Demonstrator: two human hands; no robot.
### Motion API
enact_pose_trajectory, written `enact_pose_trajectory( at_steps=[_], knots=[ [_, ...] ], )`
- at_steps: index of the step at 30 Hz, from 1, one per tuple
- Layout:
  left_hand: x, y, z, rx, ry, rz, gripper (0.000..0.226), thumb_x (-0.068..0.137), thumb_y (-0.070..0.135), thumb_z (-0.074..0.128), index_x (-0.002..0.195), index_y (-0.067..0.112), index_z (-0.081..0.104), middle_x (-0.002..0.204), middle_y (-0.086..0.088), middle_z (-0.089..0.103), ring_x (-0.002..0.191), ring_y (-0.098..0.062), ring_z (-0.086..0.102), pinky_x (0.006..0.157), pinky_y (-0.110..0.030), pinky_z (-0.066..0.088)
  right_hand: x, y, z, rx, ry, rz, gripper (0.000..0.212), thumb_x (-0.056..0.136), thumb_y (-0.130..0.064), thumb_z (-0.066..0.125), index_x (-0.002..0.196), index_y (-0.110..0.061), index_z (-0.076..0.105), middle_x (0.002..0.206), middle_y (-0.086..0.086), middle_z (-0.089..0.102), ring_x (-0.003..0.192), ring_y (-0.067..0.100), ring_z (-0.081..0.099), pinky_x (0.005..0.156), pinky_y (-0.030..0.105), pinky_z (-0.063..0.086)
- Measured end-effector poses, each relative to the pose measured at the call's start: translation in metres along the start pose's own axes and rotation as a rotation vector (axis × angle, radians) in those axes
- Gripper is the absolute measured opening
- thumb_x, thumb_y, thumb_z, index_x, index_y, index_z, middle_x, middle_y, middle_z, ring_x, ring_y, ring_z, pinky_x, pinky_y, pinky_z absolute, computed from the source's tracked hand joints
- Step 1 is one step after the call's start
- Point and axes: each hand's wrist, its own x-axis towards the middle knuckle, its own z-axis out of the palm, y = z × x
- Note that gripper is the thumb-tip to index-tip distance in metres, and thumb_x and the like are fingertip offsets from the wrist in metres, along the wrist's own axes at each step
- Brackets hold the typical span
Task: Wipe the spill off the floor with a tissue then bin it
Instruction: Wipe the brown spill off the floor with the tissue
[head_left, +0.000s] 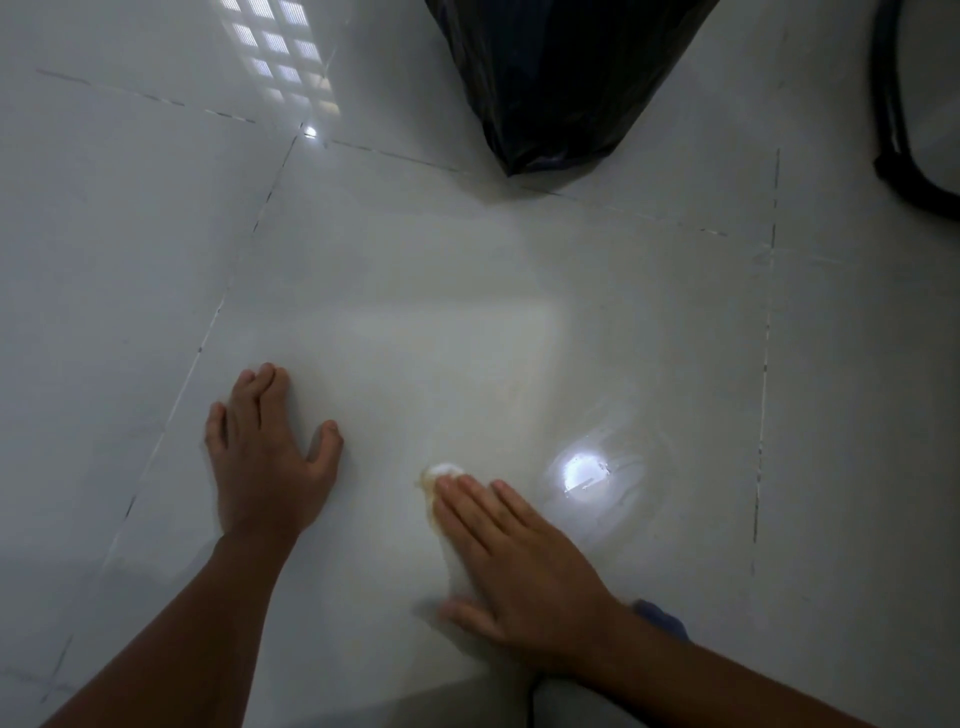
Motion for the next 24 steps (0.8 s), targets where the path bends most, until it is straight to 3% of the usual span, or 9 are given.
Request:
enact_pose_trajectory(
  at_steps=[4, 9, 12, 15, 18, 20, 22, 24],
  knots=[
    [0.0, 0.001, 0.001, -0.01, 0.0, 0.005, 0.076, 0.082, 0.047, 0.047, 0.145, 0.004, 0.043, 0.152, -0.017, 0.045, 0.15, -0.031, 0.034, 0.123, -0.052, 0.018, -0.044, 0.014, 0.003, -0.042, 0.031, 0.099, 0.085, 0.099, -0.067, 0.035, 0.157, -0.006, 0.026, 0.168, 0.011, 0.016, 0.156, 0.026, 0.011, 0.12, 0.045, 0.019],
    [-0.001, 0.003, 0.001, -0.003, 0.023, 0.026, 0.076, 0.082, 0.046, 0.047, 0.143, 0.002, 0.045, 0.15, -0.02, 0.046, 0.148, -0.033, 0.036, 0.121, -0.054, 0.019, -0.063, 0.085, -0.024, 0.016, 0.097, 0.607, 0.095, 0.098, -0.072, 0.023, 0.159, -0.007, -0.01, 0.168, 0.011, -0.016, 0.155, 0.023, -0.013, 0.127, 0.043, 0.005],
    [0.0, 0.003, 0.0, -0.018, 0.031, 0.03, 0.075, 0.081, 0.046, 0.047, 0.142, 0.001, 0.046, 0.149, -0.022, 0.047, 0.146, -0.035, 0.038, 0.12, -0.055, 0.021, -0.02, 0.115, -0.038, 0.08, 0.196, 0.705, 0.097, 0.098, -0.068, 0.03, 0.158, -0.005, -0.012, 0.168, 0.013, -0.017, 0.155, 0.025, -0.015, 0.127, 0.046, 0.002],
    [-0.001, 0.002, -0.001, -0.022, 0.033, 0.021, 0.075, 0.08, 0.046, 0.048, 0.141, 0.002, 0.047, 0.148, -0.022, 0.048, 0.146, -0.034, 0.039, 0.12, -0.055, 0.022, 0.04, 0.106, -0.051, 0.035, 0.218, 0.572, 0.093, 0.097, -0.064, 0.034, 0.159, -0.002, 0.003, 0.169, 0.014, -0.004, 0.156, 0.026, -0.007, 0.126, 0.047, 0.004],
    [0.0, 0.002, -0.001, -0.03, 0.029, 0.029, 0.075, 0.08, 0.045, 0.048, 0.141, 0.001, 0.047, 0.148, -0.022, 0.048, 0.146, -0.034, 0.039, 0.12, -0.055, 0.022, 0.047, 0.051, -0.036, -0.006, 0.167, 0.194, 0.088, 0.097, -0.063, 0.04, 0.157, -0.002, 0.022, 0.168, 0.014, 0.011, 0.156, 0.025, 0.004, 0.125, 0.047, 0.012],
    [0.0, 0.001, -0.001, -0.031, 0.028, 0.022, 0.075, 0.08, 0.046, 0.048, 0.141, 0.001, 0.047, 0.148, -0.022, 0.048, 0.146, -0.034, 0.038, 0.12, -0.055, 0.022, 0.015, 0.005, -0.011, -0.012, 0.092, -0.015, 0.087, 0.097, -0.064, 0.042, 0.156, -0.002, 0.025, 0.168, 0.016, 0.013, 0.156, 0.025, 0.005, 0.125, 0.043, 0.011],
    [0.0, 0.002, -0.001, -0.044, 0.028, 0.023, 0.075, 0.08, 0.046, 0.048, 0.141, 0.002, 0.047, 0.148, -0.022, 0.048, 0.146, -0.034, 0.038, 0.12, -0.055, 0.021, -0.03, -0.014, 0.01, -0.035, 0.069, -0.012, 0.087, 0.098, -0.067, 0.037, 0.157, -0.004, 0.026, 0.168, 0.014, 0.014, 0.156, 0.023, 0.003, 0.125, 0.041, 0.012],
    [0.001, 0.003, -0.001, -0.061, 0.03, 0.021, 0.075, 0.08, 0.046, 0.048, 0.14, 0.001, 0.047, 0.148, -0.022, 0.048, 0.146, -0.035, 0.039, 0.12, -0.055, 0.021, -0.066, 0.003, 0.015, -0.037, 0.091, 0.195, 0.088, 0.098, -0.07, 0.034, 0.158, -0.005, 0.024, 0.168, 0.011, 0.013, 0.156, 0.021, 0.001, 0.122, 0.042, 0.015]
  ],
)
